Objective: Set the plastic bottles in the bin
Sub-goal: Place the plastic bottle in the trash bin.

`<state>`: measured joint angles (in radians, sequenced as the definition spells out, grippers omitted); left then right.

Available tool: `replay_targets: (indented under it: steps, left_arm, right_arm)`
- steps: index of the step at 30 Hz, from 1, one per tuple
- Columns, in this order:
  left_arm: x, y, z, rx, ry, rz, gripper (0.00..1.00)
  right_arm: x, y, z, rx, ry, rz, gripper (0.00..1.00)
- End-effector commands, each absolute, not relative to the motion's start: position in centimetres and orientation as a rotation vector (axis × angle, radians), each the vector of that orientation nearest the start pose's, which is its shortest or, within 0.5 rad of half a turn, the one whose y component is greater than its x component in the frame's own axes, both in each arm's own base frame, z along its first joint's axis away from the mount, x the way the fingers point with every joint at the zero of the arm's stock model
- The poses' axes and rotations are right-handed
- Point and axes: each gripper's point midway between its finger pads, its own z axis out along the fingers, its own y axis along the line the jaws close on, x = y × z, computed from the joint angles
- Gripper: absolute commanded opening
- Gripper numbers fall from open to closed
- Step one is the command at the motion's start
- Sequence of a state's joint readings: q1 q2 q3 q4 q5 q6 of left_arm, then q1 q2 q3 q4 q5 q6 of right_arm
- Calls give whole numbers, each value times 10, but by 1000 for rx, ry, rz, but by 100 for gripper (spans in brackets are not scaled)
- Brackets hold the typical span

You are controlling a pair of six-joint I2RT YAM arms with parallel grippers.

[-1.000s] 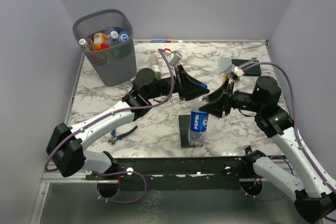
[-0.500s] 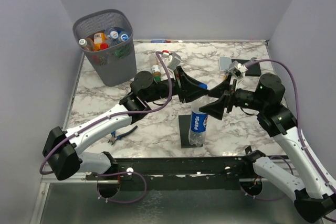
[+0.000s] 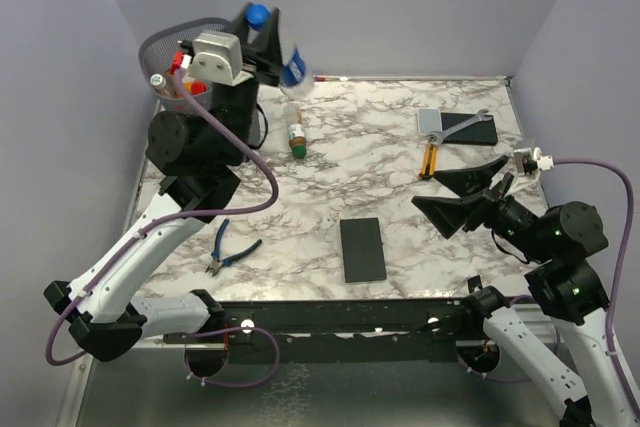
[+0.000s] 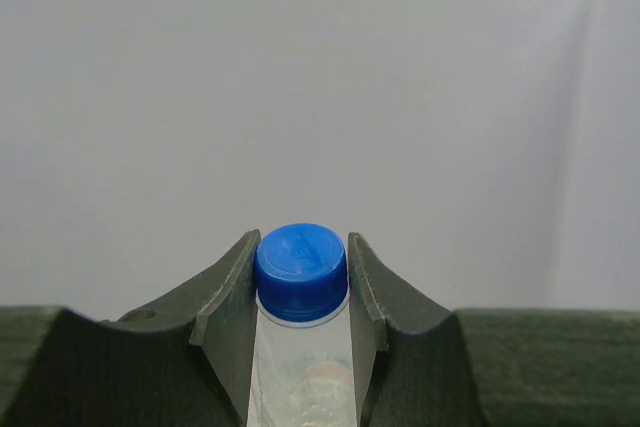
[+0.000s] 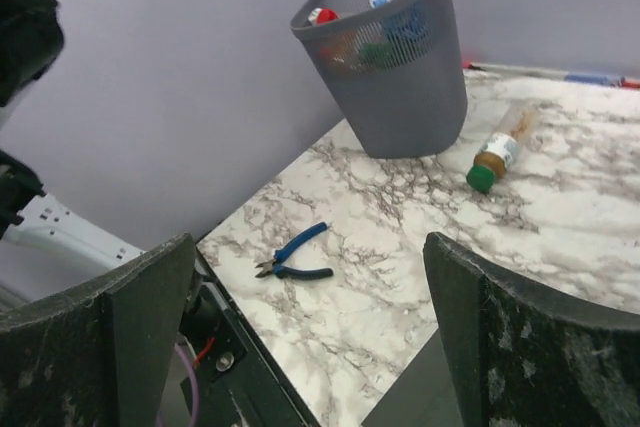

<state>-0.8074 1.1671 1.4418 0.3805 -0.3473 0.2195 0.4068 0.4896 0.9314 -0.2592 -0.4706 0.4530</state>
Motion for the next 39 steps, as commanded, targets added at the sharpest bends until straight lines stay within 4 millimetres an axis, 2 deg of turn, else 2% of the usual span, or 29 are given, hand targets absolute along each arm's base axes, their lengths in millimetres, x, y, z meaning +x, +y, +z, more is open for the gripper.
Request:
replay_targets:
  steps: [1, 3, 5, 10, 14, 20, 23, 28, 31, 33, 39]
  left_arm:
    - [324, -113, 627, -2, 831, 137, 0]
    - [339, -84, 639, -70, 782, 166, 0]
    - [354, -55, 643, -136, 750, 225, 0]
    - [397, 0, 621, -283, 726, 322, 0]
    - [430, 13, 609, -282, 729, 361, 0]
    - [452, 31, 601, -307, 725, 404, 0]
    - [471, 42, 569, -324, 796, 437, 0]
    - [503, 78, 483, -406, 966, 482, 0]
    - [517, 94, 444, -427, 1030, 431, 0]
    - [521, 92, 433, -438, 1040, 390, 0]
    - [536, 78, 418, -429, 1081, 266, 0]
  right_arm:
    - [174, 163, 355, -170, 1577, 1029, 99]
    - [174, 162, 343, -149, 1604, 1030, 98]
    - [174, 160, 334, -119, 1633, 1029, 98]
    - [171, 158, 323, -80, 1644, 1041, 97]
    - [172, 148, 318, -67, 1645, 968, 97]
    - [167, 144, 309, -86, 1675, 927, 98]
    - [168, 147, 295, -77, 1709, 940, 98]
    - [170, 150, 285, -80, 1720, 945, 98]
    - [174, 147, 278, -75, 1732, 906, 98]
    - [175, 145, 275, -72, 1735, 890, 98]
    - [178, 147, 272, -61, 1740, 897, 98]
